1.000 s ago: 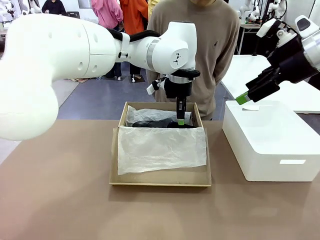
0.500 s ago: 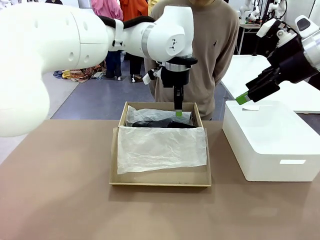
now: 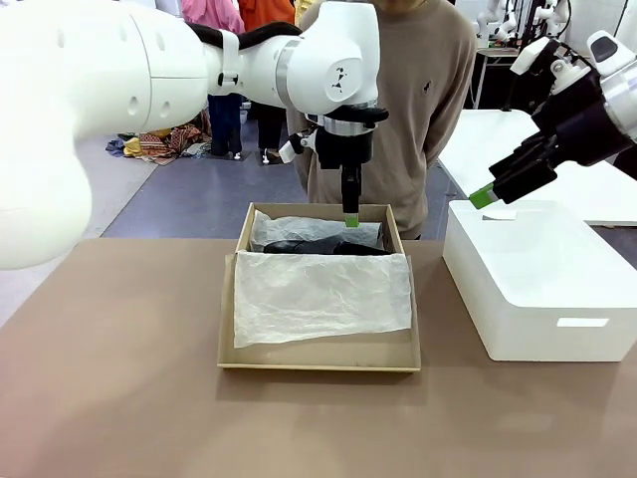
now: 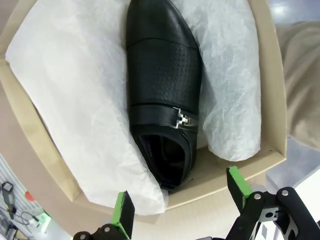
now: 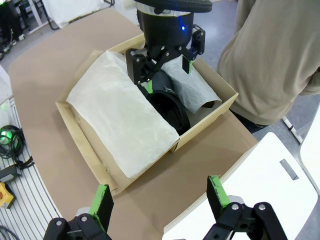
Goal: Pack the shoes into the box.
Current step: Close the Shoes Box.
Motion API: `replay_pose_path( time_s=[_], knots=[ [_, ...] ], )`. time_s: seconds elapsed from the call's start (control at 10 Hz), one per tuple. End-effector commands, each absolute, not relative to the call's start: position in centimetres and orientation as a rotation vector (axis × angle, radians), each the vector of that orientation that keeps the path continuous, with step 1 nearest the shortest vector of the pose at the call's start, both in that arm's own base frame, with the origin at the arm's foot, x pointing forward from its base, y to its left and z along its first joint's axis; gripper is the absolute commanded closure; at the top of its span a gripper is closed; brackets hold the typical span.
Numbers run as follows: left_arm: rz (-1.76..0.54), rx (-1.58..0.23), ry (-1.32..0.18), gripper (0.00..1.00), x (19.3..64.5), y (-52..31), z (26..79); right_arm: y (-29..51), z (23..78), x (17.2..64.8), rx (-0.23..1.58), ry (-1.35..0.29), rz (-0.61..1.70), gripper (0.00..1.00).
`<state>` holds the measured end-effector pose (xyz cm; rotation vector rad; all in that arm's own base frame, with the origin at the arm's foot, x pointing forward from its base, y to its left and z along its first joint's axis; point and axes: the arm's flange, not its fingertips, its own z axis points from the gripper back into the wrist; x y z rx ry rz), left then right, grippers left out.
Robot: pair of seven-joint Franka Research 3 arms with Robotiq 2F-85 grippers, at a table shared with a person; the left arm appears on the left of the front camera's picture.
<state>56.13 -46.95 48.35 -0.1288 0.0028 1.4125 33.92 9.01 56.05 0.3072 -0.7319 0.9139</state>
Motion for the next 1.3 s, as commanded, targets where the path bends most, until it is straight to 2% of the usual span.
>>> replay_pose_path(
  time_s=[0.0,0.6,1.0,1.2],
  knots=[
    [1.422,-0.127,-0.011,0.0,56.2,-46.8,48.6,9.0,56.0,33.9,0.31,-0.738,0.914,0.0],
    [1.413,-0.13,0.003,0.0,56.2,-47.0,48.2,9.0,56.0,33.9,0.31,-0.738,0.914,0.0],
    [0.973,0.048,-0.084,0.0,54.2,-39.4,51.8,9.0,56.0,33.9,0.31,-0.738,0.914,0.0],
    [0.759,0.033,-0.075,0.0,53.1,-35.2,52.9,9.0,56.0,33.9,0.31,-0.738,0.914,0.0]
  ],
)
